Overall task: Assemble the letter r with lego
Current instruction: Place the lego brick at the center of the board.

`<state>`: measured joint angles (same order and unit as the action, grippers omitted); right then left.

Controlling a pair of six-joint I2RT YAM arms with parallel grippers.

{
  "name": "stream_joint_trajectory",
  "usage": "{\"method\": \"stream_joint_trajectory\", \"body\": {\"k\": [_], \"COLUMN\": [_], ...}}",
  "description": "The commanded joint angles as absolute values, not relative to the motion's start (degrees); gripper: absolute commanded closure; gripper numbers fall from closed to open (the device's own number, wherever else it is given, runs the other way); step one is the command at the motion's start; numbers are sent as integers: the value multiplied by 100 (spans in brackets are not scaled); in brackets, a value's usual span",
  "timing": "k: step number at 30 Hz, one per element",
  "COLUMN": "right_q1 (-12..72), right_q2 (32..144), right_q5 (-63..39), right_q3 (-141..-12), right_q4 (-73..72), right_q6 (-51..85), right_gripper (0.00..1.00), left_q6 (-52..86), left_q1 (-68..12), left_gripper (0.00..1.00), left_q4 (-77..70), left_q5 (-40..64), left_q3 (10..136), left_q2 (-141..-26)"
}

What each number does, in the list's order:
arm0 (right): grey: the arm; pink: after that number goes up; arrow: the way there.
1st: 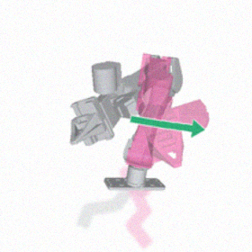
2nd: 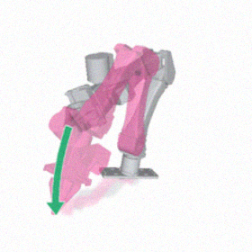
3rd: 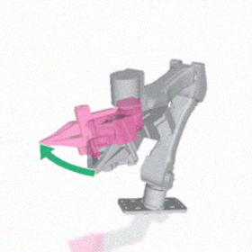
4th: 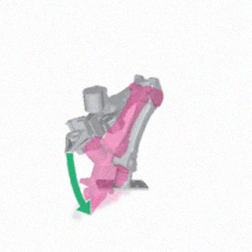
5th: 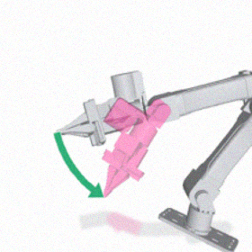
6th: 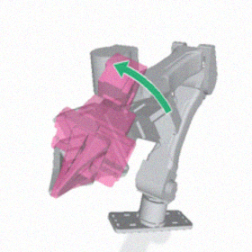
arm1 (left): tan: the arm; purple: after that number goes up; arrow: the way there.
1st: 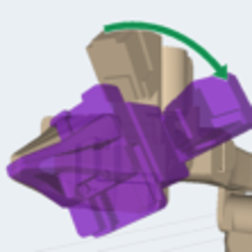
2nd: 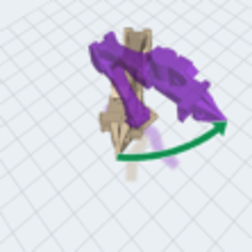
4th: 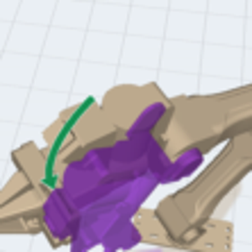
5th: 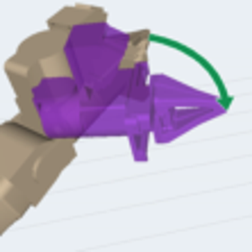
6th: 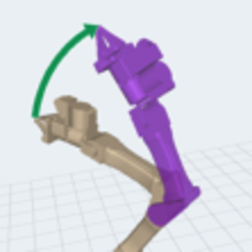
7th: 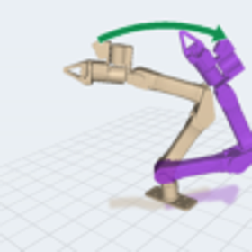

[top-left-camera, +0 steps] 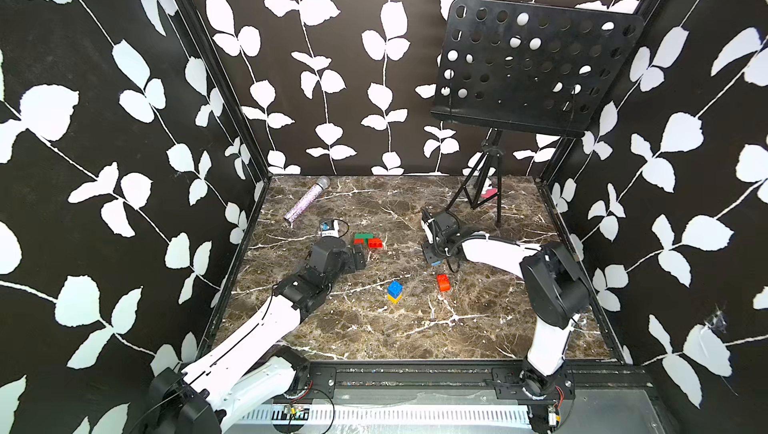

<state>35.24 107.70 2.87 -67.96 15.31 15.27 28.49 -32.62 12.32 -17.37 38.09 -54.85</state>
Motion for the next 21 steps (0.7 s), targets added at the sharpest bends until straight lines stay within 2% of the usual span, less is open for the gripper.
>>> {"method": "stream_joint_trajectory", "body": {"k": [1, 5, 8, 21], "right_q1": [3551, 3551, 3551, 3551], "right_q2": [10809, 10688, 10441, 10476], "right_q5": [441, 419, 446, 117], "right_q3": [-6707, -6659, -6601, -6523], "right_q4": [1338, 1341, 1387, 1654], "right_q6": [1656, 1672, 1657, 1639], "right_gripper": [68, 56, 51, 57], "left_q6": [2836, 2824, 2829, 2786], "left_q1": [-3230, -3233, -3234, -3225], "left_gripper": [1, 1, 1, 1], "left_q4": [1239, 1234, 1242, 1265], "left_q5": [-1710, -1701, -1670, -1591], "left_q3": [3726, 3727, 3744, 3814], "left_q2": [-5456, -5478, -5507, -5650]}}
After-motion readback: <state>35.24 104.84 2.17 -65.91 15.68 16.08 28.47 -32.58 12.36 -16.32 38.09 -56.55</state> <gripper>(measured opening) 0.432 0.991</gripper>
